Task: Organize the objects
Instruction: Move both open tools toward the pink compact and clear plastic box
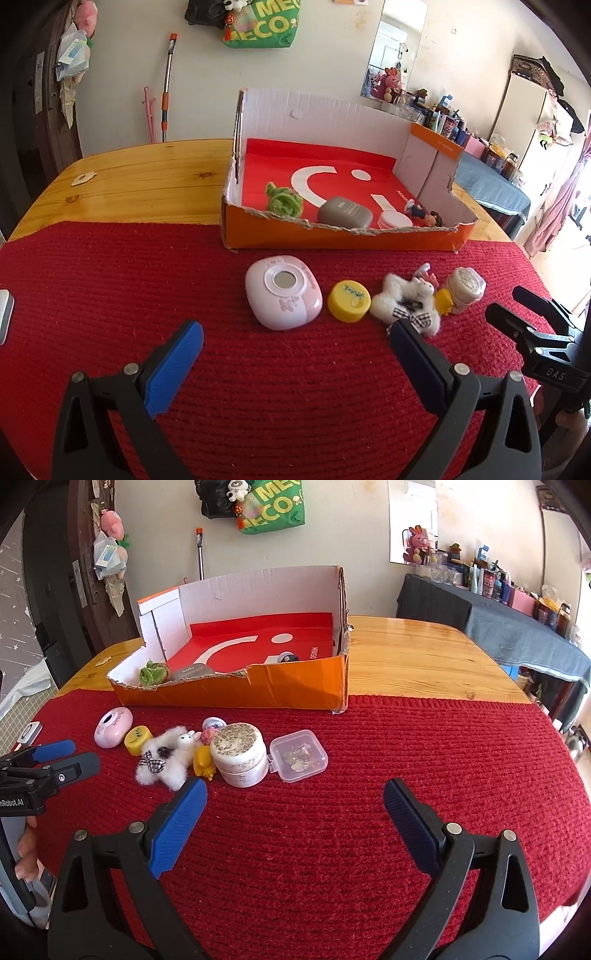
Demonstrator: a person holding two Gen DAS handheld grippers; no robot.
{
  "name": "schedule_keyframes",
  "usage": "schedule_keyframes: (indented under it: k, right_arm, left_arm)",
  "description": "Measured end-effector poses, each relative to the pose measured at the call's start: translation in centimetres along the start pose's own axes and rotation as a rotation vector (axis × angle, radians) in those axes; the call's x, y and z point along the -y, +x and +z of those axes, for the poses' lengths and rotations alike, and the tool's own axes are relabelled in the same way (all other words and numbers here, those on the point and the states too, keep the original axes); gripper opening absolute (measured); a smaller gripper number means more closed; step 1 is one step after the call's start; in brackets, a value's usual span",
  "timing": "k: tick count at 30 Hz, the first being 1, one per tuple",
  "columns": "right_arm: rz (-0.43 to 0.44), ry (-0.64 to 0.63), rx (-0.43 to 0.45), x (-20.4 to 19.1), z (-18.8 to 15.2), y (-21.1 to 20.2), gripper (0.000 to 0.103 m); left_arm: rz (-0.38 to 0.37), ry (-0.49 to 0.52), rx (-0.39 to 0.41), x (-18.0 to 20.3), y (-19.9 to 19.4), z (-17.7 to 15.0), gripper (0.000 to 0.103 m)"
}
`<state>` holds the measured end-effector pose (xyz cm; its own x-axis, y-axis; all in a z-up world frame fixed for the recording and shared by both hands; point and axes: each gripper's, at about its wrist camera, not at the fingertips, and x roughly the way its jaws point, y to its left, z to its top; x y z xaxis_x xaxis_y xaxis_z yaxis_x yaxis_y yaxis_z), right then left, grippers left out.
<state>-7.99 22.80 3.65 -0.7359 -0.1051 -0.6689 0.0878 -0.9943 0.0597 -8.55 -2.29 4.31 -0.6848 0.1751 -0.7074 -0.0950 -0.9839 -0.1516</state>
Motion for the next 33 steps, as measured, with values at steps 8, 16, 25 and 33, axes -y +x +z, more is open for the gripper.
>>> schedule_keyframes:
  k: [8, 16, 25, 33]
  right_arm:
    - [-0.010, 0.021, -0.030, 1.7, 0.8, 0.7, 0.098]
    - [-0.010, 0.035, -0.047, 2.5, 1.0, 1.0, 0.098]
    - [-0.017, -0.008, -0.064, 2.2, 1.4, 1.7, 0.098]
    - [0.018, -0.034, -0.114, 2.4, 1.8, 2.7, 0.098]
  left_arm:
    - [0.054, 0.017, -0.043, -1.3, 2.3, 2.3, 0.103]
    - [0.052, -0.012, -0.089, -2.4, 3.7, 2.2, 0.103]
    - [0.067, 0.001, -0.097, -3.6, 3.2, 2.0, 0.103]
    - [0.033, 0.036, -0.105, -3.1, 3.1, 2.1, 0.102]
